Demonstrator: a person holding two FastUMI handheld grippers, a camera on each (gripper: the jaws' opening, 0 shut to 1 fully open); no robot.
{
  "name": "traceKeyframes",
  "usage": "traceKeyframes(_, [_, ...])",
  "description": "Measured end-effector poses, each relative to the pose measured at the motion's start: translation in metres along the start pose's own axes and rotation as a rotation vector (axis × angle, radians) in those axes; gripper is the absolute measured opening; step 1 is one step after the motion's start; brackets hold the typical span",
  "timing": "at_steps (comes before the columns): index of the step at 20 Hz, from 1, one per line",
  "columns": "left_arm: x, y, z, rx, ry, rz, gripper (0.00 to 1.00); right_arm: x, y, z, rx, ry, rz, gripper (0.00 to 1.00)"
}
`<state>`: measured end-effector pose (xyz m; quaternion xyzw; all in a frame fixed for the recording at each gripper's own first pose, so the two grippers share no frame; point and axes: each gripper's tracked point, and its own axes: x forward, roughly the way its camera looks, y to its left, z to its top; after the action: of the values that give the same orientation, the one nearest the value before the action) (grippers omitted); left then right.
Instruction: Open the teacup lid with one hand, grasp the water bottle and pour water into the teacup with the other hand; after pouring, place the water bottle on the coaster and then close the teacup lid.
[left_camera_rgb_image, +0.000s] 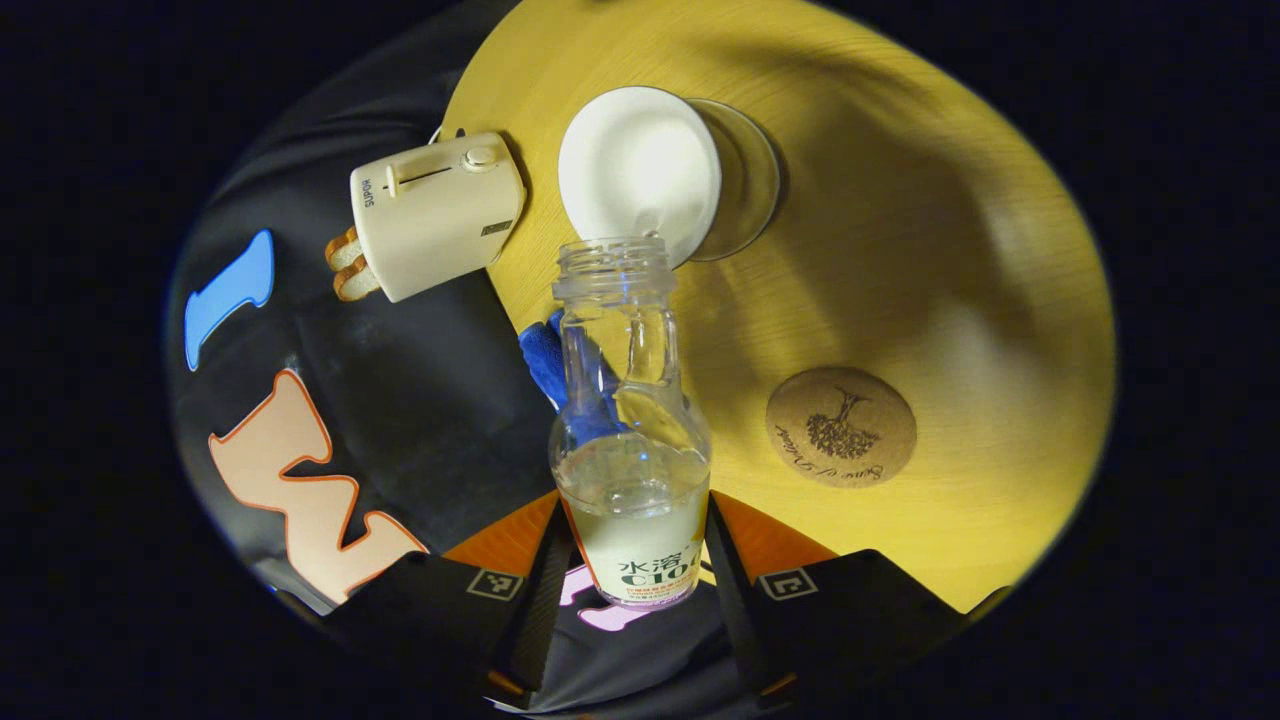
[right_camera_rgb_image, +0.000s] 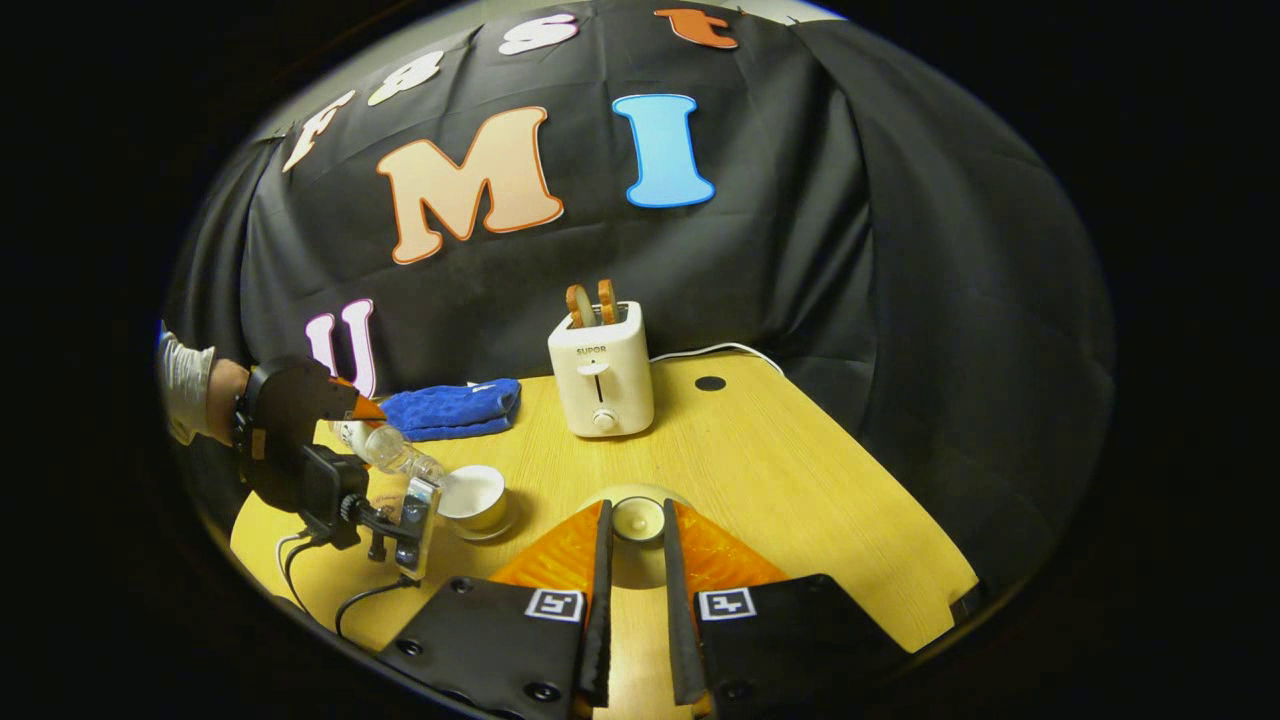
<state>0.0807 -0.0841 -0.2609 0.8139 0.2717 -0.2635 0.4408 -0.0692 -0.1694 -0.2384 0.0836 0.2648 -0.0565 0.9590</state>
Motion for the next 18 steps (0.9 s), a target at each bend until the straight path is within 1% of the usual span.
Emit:
traceKeyframes(1, [-0.001,0.003,0.0,0.01,0.006,-0.003,0.7,0.0,-0.002,-0.002,0.004,0.002,-0.003,0.27])
traceKeyframes(6, [-0.01,0.017,-0.003,0.096,0.047,-0.024,0.71,-0.002,-0.007,-0.011,0.016,0.015,-0.006,0.27])
traceKeyframes(11, [-0.017,0.012,-0.017,0.167,0.114,-0.085,0.7,-0.002,-0.005,-0.013,0.018,0.013,0.001,0.28])
traceKeyframes(15, [-0.02,0.015,-0.02,0.183,0.123,-0.106,0.7,-0.002,-0.002,-0.019,0.029,0.018,0.009,0.28])
traceKeyframes(18, [-0.022,0.024,-0.017,0.204,0.131,-0.097,0.7,-0.004,-0.001,-0.024,0.034,0.028,0.012,0.27])
